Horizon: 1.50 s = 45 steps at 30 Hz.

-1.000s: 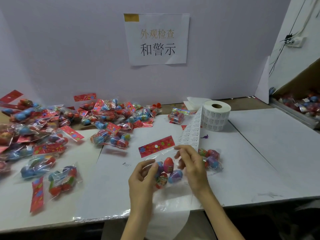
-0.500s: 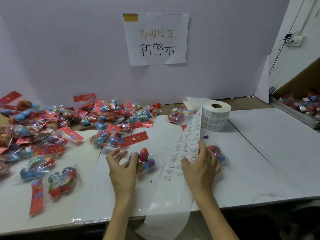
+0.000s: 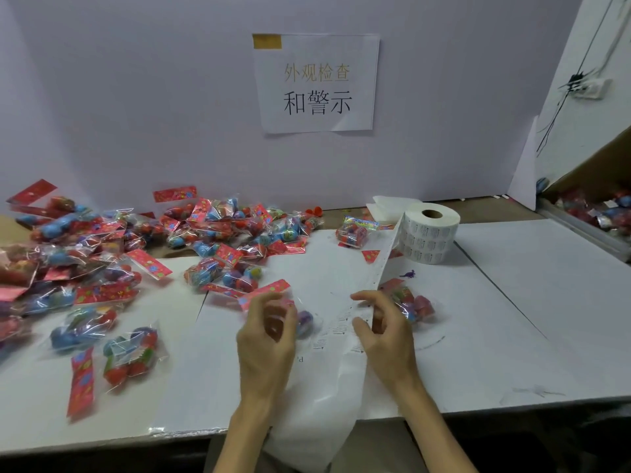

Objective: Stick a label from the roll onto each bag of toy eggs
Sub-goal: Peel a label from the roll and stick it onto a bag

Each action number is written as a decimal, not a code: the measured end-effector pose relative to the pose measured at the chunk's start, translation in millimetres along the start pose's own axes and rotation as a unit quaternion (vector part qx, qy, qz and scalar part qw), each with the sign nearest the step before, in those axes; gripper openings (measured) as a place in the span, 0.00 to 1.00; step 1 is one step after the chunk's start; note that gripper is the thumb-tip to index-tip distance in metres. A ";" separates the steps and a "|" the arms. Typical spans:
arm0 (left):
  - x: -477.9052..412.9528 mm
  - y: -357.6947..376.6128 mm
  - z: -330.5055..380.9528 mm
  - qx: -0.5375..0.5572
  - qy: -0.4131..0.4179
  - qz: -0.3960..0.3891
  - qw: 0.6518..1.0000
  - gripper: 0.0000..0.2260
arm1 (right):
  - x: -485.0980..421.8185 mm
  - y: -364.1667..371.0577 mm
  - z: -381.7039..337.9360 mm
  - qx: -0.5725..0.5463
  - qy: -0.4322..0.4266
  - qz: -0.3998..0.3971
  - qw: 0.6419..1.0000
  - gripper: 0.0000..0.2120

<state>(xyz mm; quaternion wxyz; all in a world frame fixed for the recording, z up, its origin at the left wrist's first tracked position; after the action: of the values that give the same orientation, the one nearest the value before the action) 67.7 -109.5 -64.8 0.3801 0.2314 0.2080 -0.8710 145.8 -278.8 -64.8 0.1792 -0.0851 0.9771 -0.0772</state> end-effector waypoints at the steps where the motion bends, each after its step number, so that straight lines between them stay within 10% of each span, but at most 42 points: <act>1: 1.0 2.2 0.2 0.007 0.005 -0.029 1.000 0.16 | -0.7 -1.3 1.2 -0.020 0.001 -0.008 1.000 0.17; 13: 3.0 7.2 -2.1 -0.063 -0.002 -0.201 0.978 0.23 | -1.0 -4.1 -7.4 -0.123 0.000 -0.020 0.992 0.12; 27: -0.7 -3.0 -5.5 0.066 -0.087 -0.218 0.970 0.31 | 0.1 -0.5 -5.0 0.095 -0.120 0.125 0.980 0.09; 45: -1.9 -4.0 4.5 0.110 -0.085 -0.272 0.952 0.30 | -0.4 10.2 2.4 0.230 -0.155 0.023 0.960 0.08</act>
<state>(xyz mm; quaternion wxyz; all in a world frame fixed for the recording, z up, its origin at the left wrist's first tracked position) 64.8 -108.3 -59.3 0.1172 0.1312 0.1330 -0.9754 145.6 -269.1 -68.7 0.3454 -0.0296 0.8947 -0.2818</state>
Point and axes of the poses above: each hand's wrist, its own x-axis away from the middle knuckle, its own y-axis out of the palm, z = x × y, the point moved 1 cm from there along -x, towards the middle knuckle, and after that the axes turned 4 degrees about y, right-handed, at the moved point
